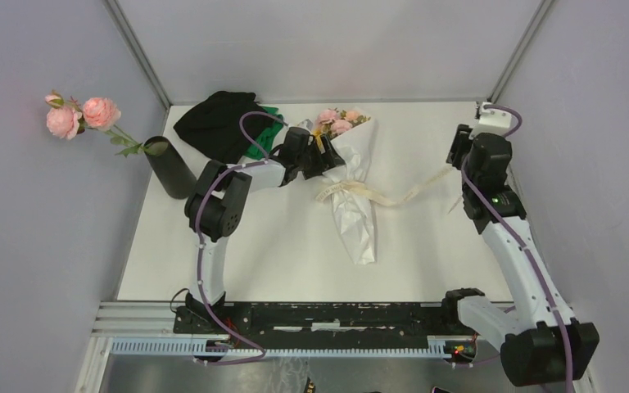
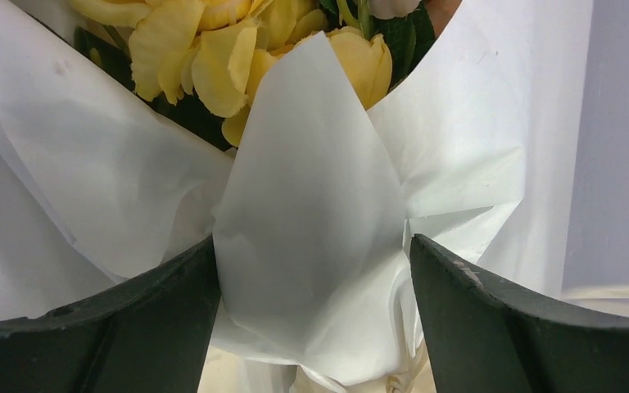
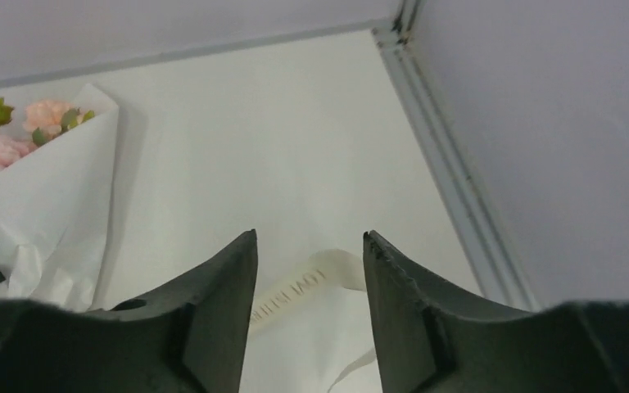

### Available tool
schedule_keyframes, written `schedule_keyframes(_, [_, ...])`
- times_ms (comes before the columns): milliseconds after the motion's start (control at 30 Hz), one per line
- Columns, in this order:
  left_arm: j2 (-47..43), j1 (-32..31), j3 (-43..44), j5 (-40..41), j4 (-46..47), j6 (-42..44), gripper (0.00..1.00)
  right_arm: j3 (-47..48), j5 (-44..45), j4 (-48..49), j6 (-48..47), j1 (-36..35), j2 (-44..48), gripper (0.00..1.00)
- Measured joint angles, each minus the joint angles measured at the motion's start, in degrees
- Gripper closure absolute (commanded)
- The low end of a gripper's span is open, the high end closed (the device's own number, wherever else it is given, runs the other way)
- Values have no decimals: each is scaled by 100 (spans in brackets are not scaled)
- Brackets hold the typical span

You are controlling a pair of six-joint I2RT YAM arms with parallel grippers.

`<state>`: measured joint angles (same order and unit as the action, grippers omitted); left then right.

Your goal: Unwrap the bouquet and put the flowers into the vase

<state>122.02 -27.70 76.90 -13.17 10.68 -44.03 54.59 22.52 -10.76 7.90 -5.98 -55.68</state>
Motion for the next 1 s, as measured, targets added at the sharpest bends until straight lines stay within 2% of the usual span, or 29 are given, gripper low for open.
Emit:
schedule_keyframes(33, [-50,0,-17,61,-83,2,11,-61,-118,4,-13,0,-155,35])
schedule_keyframes(200, [-380,-28,-42,341,-599,153,11,-599,-728,55,0,-127,-769,35])
schedule_keyframes(367, [-951,-136,17,597,-1051,352,7,-702,-1075,214,-2,-586,-1117,40])
schedule_keyframes(467, [-1366,-227,31,754,-1224,448,6,-643,-1445,535,42,-866,-1510,45])
schedule_keyframes(567, [-1829,-308,-26,973,-1355,546,6,-629,-1932,990,109,-1110,-1930,46])
schedule_keyframes(767, [-2780,-409,-1034,1635,-1377,726,7,-33,-2728,1589,284,-1576,-3108,48])
schedule_keyframes(1000, [-2874,-457,-2461,2164,-1386,857,8,704,-3193,1851,389,-1989,-3923,47])
